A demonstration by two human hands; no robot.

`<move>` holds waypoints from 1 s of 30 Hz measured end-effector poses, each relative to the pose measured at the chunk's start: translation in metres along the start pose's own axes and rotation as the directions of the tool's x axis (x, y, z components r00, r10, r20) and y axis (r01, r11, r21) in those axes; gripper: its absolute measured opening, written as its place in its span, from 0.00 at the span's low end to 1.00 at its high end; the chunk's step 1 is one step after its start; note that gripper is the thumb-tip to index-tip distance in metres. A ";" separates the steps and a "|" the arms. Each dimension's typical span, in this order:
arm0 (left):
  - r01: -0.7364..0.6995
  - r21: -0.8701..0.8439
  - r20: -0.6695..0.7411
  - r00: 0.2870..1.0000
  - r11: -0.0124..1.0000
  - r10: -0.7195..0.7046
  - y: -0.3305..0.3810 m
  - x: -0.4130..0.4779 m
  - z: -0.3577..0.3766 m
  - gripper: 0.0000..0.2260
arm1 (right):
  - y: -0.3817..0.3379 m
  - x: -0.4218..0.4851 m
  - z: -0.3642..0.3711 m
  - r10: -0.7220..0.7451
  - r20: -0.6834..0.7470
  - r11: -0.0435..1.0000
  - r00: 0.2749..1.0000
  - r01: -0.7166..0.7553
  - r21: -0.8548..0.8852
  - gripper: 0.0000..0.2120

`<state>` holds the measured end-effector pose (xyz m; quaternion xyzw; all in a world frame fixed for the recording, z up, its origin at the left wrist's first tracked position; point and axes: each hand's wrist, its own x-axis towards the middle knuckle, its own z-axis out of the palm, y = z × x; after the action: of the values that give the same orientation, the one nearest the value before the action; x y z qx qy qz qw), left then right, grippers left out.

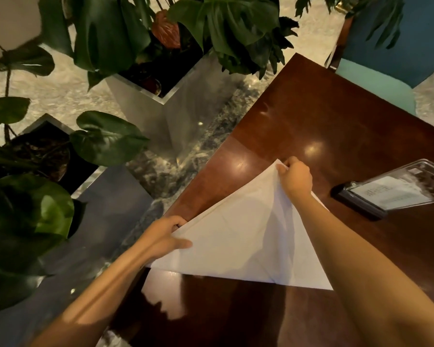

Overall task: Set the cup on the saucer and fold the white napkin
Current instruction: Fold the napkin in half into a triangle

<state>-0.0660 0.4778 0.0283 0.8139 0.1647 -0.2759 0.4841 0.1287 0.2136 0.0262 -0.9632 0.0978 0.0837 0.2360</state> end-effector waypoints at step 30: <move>0.180 -0.153 0.217 0.965 0.972 -0.144 -0.054 -0.060 -0.021 0.04 | 0.026 -0.137 0.054 -0.614 0.311 0.681 0.726 0.686 -0.257 0.35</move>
<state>-0.1368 0.5217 0.0351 0.7202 0.2036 -0.3815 0.5425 -0.0156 0.2366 -0.0042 -0.9467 -0.2930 0.1062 0.0814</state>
